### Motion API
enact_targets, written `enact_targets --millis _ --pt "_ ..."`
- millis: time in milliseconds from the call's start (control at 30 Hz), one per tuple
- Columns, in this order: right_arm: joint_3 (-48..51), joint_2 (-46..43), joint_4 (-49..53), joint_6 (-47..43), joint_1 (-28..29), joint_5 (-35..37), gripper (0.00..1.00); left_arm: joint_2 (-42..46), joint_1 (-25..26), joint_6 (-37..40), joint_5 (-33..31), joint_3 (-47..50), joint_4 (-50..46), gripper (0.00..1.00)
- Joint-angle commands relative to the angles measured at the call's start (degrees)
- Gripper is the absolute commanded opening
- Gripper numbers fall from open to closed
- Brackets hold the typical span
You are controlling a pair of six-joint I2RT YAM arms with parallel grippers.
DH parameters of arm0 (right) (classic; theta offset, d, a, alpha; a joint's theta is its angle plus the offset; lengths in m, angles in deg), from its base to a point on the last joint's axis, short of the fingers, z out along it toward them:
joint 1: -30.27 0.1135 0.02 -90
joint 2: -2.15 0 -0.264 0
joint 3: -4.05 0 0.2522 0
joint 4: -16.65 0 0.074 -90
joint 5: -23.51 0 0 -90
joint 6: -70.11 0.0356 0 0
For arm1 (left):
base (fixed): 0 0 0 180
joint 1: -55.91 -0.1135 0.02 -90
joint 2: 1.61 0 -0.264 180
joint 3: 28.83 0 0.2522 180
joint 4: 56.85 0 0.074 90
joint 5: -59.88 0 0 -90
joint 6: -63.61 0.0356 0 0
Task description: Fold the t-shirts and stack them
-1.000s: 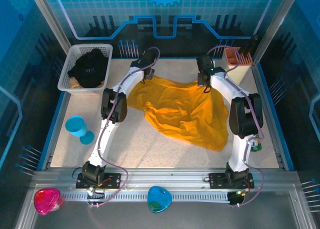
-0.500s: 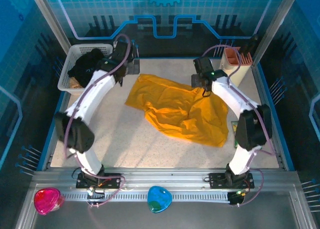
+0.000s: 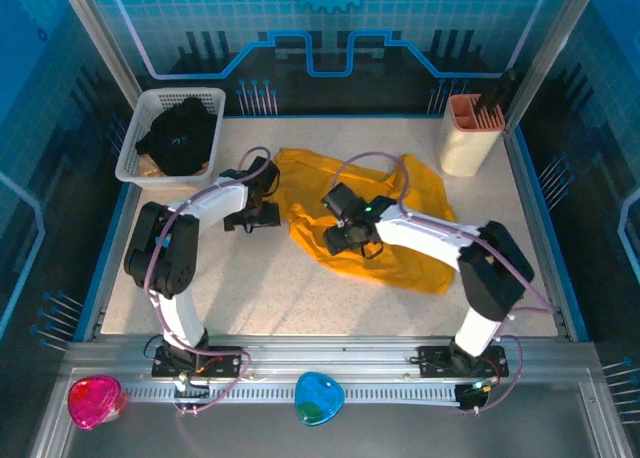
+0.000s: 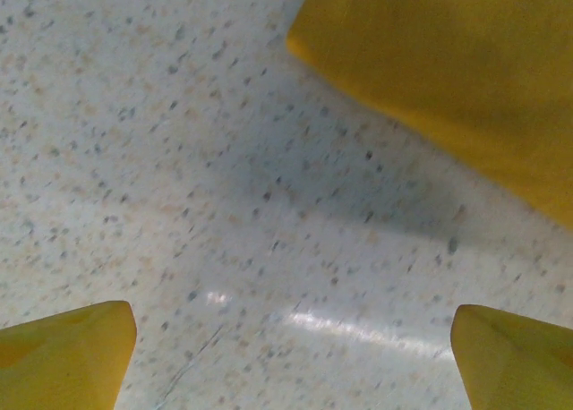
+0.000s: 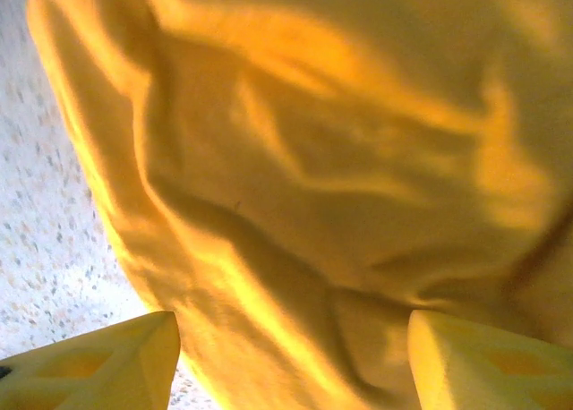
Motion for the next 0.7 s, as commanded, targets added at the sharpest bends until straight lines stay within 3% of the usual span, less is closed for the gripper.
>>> enact_targets --millis 0,200,333,433,500,567,600,633,667 --pt "-3.1 4.8 0.3 -0.8 2.4 -2.8 0.69 -2.1 -0.3 -2.2 -0.5 -4.0 3.5 0.92" --pt "-7.3 11.0 3.2 -3.2 4.4 -3.5 0.68 -4.2 -0.3 -2.4 -0.3 -5.4 4.5 0.92" --pt "-8.9 13.9 3.8 -4.1 4.6 -4.0 0.61 -8.5 -0.3 -1.6 -0.8 -7.5 4.5 0.92" --pt "-10.2 16.2 4.7 -4.7 4.6 -4.0 0.53 -12.7 -0.3 -1.3 -0.7 -9.6 4.6 0.91" --pt "-10.8 17.3 5.3 -5.0 4.7 -3.5 0.38 -14.8 -0.3 -1.5 0.0 -10.5 4.8 0.87" --pt "-10.8 17.6 5.6 -5.1 4.6 -2.8 0.19 -16.2 -0.3 -1.7 1.0 -10.7 5.2 0.75" --pt "-10.7 17.3 5.8 -5.2 4.6 -2.4 0.09 -16.5 -0.3 -1.7 1.7 -10.5 5.6 0.63" --pt "-10.4 16.7 5.9 -5.1 4.6 -1.9 0.02 -16.4 -0.3 -1.7 2.2 -10.2 5.7 0.44" --pt "-10.1 15.9 6.1 -5.2 4.6 -1.5 0.0 -16.1 -0.3 -1.4 2.5 -10.1 5.7 0.29"
